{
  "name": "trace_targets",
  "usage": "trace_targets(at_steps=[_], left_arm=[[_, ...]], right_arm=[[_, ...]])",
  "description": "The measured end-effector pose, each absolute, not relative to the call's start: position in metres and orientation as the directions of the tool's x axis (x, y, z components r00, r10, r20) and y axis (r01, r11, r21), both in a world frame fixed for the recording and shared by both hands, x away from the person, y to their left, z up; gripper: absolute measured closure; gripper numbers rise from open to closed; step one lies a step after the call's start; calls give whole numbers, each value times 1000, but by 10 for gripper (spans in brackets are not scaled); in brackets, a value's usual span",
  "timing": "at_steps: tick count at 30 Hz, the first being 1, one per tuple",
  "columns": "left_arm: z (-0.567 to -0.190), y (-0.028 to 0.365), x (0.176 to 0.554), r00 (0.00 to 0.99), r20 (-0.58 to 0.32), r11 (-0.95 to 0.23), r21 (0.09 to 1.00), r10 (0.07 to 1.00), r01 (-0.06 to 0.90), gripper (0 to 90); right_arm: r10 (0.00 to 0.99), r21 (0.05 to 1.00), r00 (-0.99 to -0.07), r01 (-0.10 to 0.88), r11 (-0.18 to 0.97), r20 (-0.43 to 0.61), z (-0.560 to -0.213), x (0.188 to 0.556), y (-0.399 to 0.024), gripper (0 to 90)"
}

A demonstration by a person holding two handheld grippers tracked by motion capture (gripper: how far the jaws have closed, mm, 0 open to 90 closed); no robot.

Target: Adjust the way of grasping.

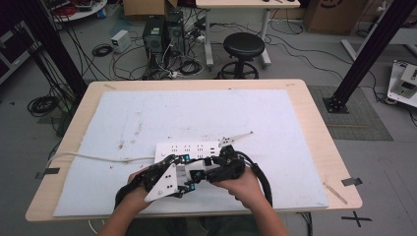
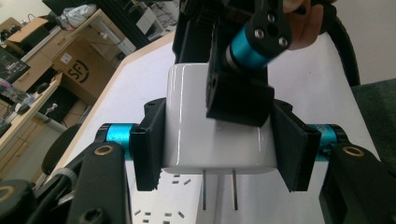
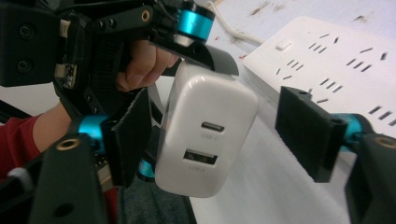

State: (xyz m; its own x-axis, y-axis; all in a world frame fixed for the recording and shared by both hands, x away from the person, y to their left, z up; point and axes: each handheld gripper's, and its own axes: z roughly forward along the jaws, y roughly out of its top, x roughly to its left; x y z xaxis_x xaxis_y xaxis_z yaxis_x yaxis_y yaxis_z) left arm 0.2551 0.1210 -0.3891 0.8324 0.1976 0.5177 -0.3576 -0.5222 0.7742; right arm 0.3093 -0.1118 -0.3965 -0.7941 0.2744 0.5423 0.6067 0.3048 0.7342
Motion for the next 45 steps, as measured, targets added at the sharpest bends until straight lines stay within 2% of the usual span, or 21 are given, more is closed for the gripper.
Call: trace_targets(at_steps=[1,4,8,12,17,23,24,29,35,41,45], left_arm=[[-389,121,255,828,525,-526,769,197,-363,425],[-389,121,255,825,530,-530,766,198,-365,425],[-388,120,254,818,538,-534,761,203,-368,425],[-387,118,255,813,548,-542,752,199,-375,425],[-386,117,255,806,559,-547,744,195,-384,424],[-388,116,259,834,516,-554,759,193,-342,395],[-388,116,260,836,503,-552,770,219,-319,341],[-383,121,263,843,475,-540,792,253,-285,233],[-380,127,264,853,452,-530,806,261,-265,198],[-369,158,271,851,403,-535,826,337,-179,169],[-365,169,273,850,386,-527,835,359,-157,166]], right_arm=[[258,738,-794,607,295,550,-397,309,-112,407],[244,737,-792,611,290,560,-397,309,-112,457],[232,741,-791,612,276,566,-398,310,-112,479],[220,739,-788,615,274,575,-398,310,-112,544],[217,730,-781,625,277,586,-398,312,-113,568],[212,729,-781,624,280,587,-397,312,-113,628],[214,731,-784,620,283,582,-396,312,-114,632],[245,743,-793,609,277,558,-391,314,-119,634],[272,754,-803,593,283,530,-387,315,-122,634],[300,763,-820,567,309,487,-377,318,-127,634],[305,766,-825,559,317,476,-373,320,-128,634]])
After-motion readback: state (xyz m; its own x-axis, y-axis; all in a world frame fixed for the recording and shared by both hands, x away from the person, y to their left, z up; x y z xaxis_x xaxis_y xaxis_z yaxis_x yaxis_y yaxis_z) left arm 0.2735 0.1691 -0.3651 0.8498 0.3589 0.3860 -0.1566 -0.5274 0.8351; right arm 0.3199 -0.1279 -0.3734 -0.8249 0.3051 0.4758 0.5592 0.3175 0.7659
